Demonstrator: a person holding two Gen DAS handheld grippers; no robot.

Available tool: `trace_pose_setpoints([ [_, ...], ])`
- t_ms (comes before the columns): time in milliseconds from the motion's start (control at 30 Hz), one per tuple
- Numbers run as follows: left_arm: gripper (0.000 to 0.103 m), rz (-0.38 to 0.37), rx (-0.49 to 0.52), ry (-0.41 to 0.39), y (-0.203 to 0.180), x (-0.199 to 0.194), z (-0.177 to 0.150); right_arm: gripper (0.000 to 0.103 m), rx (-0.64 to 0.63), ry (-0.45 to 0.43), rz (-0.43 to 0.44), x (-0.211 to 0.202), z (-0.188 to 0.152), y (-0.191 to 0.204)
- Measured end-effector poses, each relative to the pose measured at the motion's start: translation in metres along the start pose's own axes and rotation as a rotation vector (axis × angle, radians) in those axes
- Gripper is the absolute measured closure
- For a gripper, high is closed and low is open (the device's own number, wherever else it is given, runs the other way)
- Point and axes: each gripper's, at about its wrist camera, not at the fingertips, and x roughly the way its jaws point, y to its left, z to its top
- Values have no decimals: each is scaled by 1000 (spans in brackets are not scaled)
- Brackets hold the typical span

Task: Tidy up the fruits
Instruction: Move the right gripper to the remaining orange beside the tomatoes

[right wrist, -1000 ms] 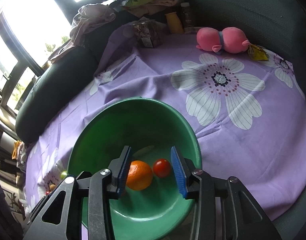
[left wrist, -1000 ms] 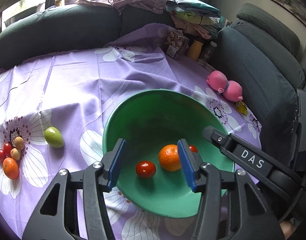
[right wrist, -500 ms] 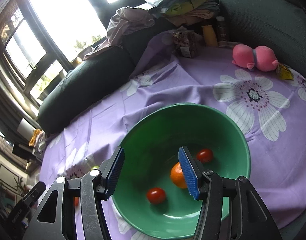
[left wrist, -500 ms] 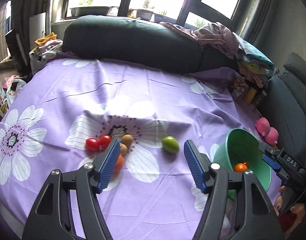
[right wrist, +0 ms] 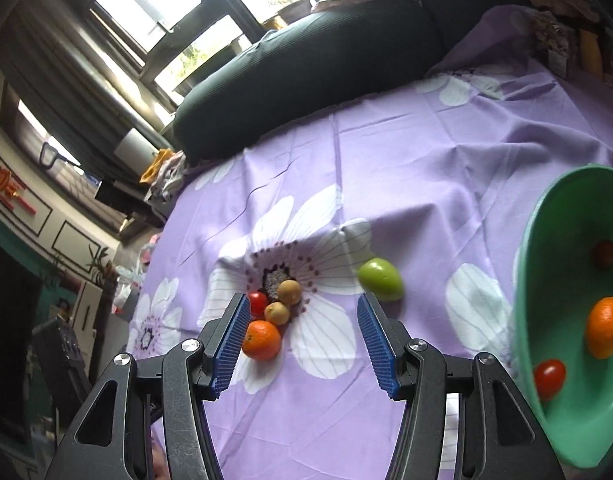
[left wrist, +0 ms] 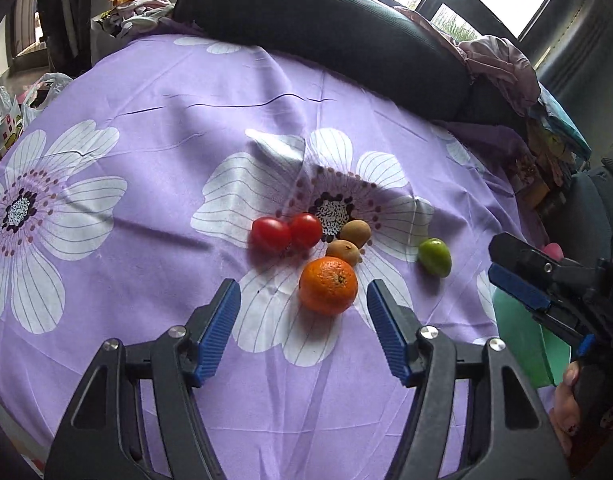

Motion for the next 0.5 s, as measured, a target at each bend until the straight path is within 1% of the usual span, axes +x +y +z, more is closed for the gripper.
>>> trace_pose_setpoints([
  [67, 38, -15, -4, 22, 0, 6, 0, 46, -4, 83, 20, 23, -2, 11],
  [133, 39, -32, -8, 39, 1, 12, 0, 46, -20, 138, 30, 41, -3, 21],
  [200, 42, -32, -8, 51, 1, 16, 1, 49, -37, 162, 39, 53, -3, 29],
  [267, 43, -34, 1, 66, -2, 21, 0, 50, -52, 192, 27, 64, -1, 32],
  [367, 50, -23, 11, 94, -4, 29, -1, 52, -42, 220, 33, 79, -3, 28],
  [433, 50, -9, 15, 91, -3, 31, -1, 58, -26, 245, 28, 89, -7, 24],
  [500, 50, -11, 8, 96, -1, 33, 1, 59, -16, 272, 46, 95, -10, 21],
])
